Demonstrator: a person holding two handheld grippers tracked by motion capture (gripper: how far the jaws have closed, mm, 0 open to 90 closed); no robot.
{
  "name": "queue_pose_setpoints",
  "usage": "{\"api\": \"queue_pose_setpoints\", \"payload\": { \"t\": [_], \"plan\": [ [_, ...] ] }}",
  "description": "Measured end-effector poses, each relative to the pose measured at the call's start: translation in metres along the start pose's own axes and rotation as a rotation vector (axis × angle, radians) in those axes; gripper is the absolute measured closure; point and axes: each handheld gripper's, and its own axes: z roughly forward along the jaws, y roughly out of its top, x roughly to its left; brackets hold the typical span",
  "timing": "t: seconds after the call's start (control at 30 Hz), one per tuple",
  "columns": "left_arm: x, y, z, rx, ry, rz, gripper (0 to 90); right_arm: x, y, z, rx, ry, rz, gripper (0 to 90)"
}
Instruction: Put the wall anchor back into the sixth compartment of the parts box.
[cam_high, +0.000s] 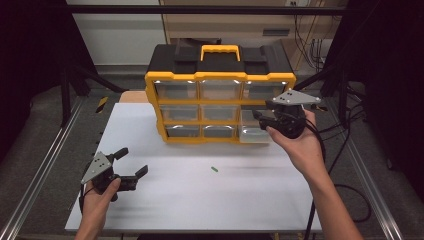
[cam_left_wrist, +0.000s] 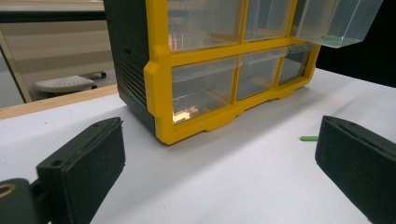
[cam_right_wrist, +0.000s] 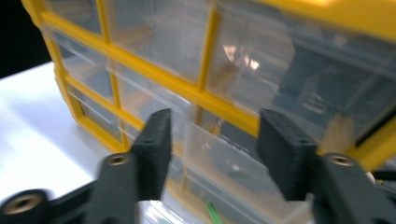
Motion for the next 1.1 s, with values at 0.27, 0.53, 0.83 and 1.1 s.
{"api": "queue_pose_setpoints", "payload": {
  "t": [0.27, 0.53, 0.83, 1.1],
  "plan": [
    [0.001, 0.0, -0.001, 0.0, 0.002, -0.001, 1.8, 0.022, 0.009, 0.002, -0.029, 0.04, -0.019, 14.9],
    [0.001, 0.0, -0.001, -0.002, 0.002, -0.001, 1.7, 0.036, 0.014, 0.005, -0.02, 0.054, -0.034, 9.3],
    [0.0, 0.0, -0.001, -0.006, 0.0, -0.001, 1.7, 0.059, 0.016, 0.01, -0.011, 0.084, -0.09, 9.1],
    [0.001, 0.001, -0.001, -0.007, 0.0, 0.0, 1.7, 0.078, 0.011, 0.022, 0.013, 0.126, -0.11, 8.1]
  ]
}}
